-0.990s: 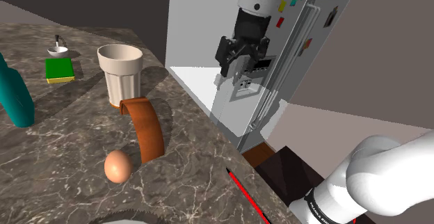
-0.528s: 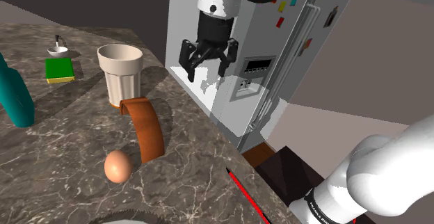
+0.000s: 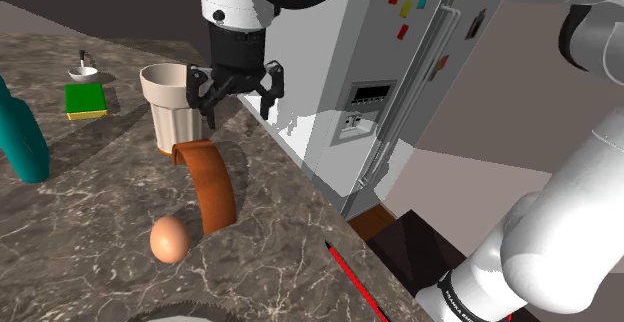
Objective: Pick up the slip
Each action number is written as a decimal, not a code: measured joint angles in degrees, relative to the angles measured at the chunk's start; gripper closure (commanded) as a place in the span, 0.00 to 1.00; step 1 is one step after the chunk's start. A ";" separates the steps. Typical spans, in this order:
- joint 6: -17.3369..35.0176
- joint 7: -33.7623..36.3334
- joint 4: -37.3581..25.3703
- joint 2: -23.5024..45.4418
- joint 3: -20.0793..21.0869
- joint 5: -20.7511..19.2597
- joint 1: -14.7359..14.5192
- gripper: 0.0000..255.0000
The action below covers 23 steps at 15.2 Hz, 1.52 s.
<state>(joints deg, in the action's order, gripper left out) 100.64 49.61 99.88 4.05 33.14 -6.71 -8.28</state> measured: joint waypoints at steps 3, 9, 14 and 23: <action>-1.28 4.63 -7.34 7.98 1.11 -4.19 -3.04 0.00; -0.27 7.83 -10.65 13.63 1.17 -7.18 -5.68 0.00; 2.77 8.38 -8.01 14.18 1.00 -7.61 -5.61 1.00; 3.08 8.37 -7.68 14.03 1.01 -7.59 -5.54 1.00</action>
<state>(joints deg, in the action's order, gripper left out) 103.72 57.98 92.19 18.08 34.15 -14.30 -13.82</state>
